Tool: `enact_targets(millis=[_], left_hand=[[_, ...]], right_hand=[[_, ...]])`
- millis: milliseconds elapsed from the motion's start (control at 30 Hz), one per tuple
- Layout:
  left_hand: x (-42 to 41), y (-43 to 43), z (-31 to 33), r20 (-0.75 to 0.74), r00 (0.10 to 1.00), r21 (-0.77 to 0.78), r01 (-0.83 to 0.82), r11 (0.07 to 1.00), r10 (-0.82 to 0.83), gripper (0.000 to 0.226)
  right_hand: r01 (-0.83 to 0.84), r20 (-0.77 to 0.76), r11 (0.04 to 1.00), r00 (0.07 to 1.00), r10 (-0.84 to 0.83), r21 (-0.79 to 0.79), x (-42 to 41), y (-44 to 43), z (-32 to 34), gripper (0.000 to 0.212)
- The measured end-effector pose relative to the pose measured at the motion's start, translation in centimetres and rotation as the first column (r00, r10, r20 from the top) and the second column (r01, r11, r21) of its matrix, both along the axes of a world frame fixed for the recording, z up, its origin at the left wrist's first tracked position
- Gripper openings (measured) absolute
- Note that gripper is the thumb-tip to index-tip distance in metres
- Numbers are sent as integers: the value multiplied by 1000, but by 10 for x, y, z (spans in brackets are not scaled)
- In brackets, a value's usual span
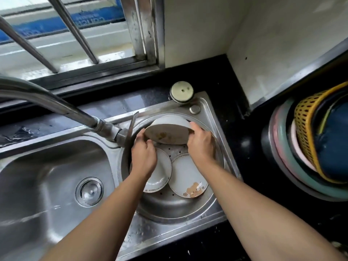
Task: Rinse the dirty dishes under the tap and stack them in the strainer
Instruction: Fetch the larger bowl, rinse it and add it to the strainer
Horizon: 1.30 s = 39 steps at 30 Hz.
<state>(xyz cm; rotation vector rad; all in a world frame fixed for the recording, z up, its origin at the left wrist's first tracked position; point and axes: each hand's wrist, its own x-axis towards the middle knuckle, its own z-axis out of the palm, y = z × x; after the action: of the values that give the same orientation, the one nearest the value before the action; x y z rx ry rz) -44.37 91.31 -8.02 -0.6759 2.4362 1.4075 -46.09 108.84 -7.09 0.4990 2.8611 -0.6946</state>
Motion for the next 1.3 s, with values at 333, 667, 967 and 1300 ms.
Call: enact_targets(millis=[333,667,967,1300], left_hand=[[4,-16,-6,66,997,99,23,995,-29,59],[15,-21,1,84,987,101,126,987,-135,49],[77,-40,42,103,953,76,278,957,-285,50],[215,-101,88,94,722,150,670,727,-685,28]], right_hand=[[164,119,970,982,-144,-181,3,1,-15,25],[243,239,916,956,-170,-320,14,13,-4,29],[384,217,829,922,-321,-407,106,5,49,33],[699,303,629,715,-630,-339,351,-38,92,19]])
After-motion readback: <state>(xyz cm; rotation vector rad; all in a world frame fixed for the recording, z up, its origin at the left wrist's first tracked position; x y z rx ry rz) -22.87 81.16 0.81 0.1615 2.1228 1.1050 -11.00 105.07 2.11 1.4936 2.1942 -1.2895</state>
